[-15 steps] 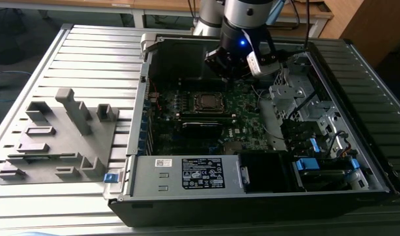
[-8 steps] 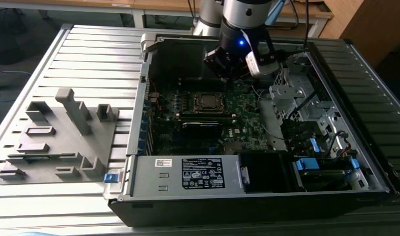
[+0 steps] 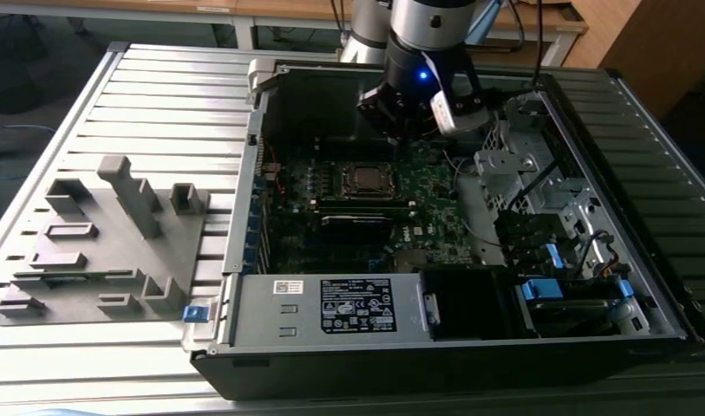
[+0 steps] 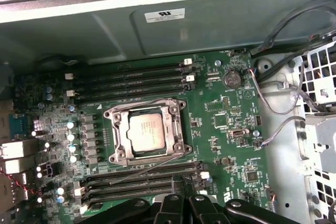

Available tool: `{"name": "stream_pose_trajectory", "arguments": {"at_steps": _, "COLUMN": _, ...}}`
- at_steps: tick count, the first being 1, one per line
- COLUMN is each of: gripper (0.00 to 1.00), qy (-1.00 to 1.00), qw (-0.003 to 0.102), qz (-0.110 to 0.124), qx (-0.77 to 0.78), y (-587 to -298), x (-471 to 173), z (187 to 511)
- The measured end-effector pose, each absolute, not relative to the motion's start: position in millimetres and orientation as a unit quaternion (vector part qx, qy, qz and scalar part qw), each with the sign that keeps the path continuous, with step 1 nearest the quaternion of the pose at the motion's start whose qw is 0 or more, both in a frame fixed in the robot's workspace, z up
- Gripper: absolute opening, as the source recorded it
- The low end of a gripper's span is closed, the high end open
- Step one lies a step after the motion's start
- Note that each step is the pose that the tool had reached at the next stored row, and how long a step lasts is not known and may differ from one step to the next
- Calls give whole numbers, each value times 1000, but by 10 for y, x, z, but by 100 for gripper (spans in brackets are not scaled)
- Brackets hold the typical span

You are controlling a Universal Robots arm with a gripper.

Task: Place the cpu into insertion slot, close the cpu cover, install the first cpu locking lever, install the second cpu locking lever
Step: 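Install the second cpu locking lever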

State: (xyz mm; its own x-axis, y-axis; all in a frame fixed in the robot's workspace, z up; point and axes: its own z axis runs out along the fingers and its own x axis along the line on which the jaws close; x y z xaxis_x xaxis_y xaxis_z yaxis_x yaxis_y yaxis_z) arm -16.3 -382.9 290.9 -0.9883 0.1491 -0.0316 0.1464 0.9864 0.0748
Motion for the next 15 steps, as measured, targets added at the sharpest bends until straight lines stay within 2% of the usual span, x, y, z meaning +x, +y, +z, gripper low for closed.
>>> {"name": "stream_pose_trajectory", "arguments": {"at_steps": 15, "gripper": 11, "qy": 996, "qw": 19, "qz": 36, "qx": 74, "y": -3829, "x": -205, "z": 2903}}
